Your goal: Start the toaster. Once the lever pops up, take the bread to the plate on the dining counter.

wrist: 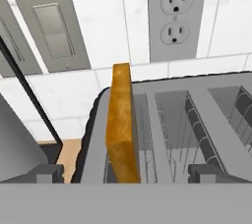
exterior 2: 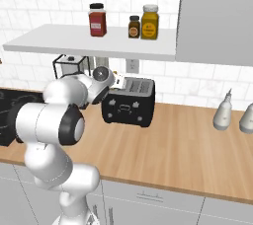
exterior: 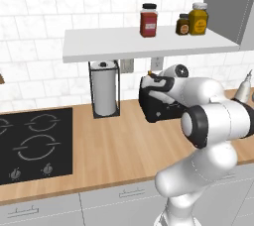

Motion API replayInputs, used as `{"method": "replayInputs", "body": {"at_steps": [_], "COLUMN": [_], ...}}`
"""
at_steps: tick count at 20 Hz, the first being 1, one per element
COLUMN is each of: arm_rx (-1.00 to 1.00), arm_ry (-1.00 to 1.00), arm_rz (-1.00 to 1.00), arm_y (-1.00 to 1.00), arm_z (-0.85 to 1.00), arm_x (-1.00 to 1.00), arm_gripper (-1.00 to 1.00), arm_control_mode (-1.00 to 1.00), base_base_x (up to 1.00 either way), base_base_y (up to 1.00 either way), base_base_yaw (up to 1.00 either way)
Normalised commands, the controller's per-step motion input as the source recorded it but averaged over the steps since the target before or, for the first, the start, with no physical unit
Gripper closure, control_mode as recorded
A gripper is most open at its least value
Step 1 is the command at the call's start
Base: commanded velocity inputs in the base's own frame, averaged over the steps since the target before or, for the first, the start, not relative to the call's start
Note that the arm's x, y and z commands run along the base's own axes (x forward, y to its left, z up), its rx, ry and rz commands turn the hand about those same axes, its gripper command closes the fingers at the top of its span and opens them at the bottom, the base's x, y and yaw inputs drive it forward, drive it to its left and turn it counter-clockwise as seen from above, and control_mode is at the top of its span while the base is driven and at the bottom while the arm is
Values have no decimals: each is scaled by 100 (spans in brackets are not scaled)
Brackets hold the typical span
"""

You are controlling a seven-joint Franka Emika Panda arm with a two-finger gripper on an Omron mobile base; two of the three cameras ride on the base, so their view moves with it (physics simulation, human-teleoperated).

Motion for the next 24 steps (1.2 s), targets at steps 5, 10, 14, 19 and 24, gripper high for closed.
{"method": "replayInputs", "body": {"at_steps": [5, 10, 14, 19, 24], "arm_rx": [0, 0, 0, 0, 0], "arm_ry": [-1, -2, -3, -1, 0], "arm_rz": [0, 0, 0, 0, 0], "arm_y": [0, 0, 0, 0, 0], "arm_z": [-4, 0, 0, -6, -7], "arm_x": [9, 16, 19, 12, 4], "arm_gripper": [-100, -100, -100, -100, -100], "arm_control_mode": [-100, -100, -100, -100, -100], "base_base_x": [0, 0, 0, 0, 0], "base_base_y": [0, 0, 0, 0, 0], "base_base_yaw": [0, 0, 0, 0, 0]}}
